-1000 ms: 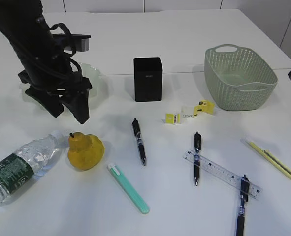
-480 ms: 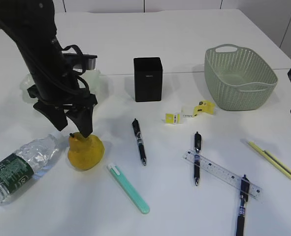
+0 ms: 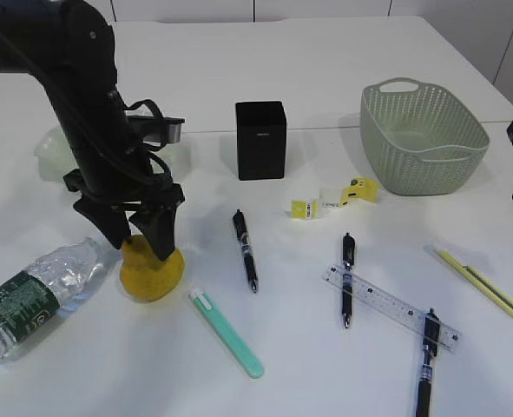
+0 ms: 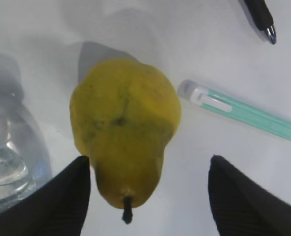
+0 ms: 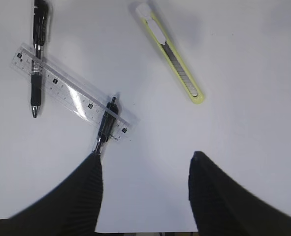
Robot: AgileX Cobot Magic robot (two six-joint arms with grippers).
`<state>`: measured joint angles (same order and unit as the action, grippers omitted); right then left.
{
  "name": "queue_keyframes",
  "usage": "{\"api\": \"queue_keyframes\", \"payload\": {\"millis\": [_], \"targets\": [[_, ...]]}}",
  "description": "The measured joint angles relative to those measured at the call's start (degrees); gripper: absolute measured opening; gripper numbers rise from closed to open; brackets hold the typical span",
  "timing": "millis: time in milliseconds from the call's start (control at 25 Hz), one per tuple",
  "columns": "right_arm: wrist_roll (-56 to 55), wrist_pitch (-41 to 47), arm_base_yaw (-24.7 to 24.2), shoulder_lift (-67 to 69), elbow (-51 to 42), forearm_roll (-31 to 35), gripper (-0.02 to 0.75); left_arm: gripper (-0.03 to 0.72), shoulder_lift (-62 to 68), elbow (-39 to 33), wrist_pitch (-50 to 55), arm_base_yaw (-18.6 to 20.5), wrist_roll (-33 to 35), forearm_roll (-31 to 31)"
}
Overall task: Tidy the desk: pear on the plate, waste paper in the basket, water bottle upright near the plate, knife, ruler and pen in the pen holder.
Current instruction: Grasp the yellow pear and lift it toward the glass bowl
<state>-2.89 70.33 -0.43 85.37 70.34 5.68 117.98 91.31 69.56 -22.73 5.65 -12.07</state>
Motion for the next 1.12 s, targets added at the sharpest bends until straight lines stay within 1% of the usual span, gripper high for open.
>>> {"api": "queue_keyframes", "payload": {"millis": [320,800,1120], "targets": [[0.0,0.0,0.0,0.1,0.0,0.0,0.442,0.527,0.27,0.0,0.0,-0.1,0.0,1.75],[0.0,0.0,0.0,0.1,0.0,0.0,0.442,0.526,1.09,0.0,0.0,-0.1,0.0,1.75],[0.0,0.0,0.0,0.1,0.0,0.0,0.442,0.481,1.09,0.0,0.0,-0.1,0.0,1.75]]}}
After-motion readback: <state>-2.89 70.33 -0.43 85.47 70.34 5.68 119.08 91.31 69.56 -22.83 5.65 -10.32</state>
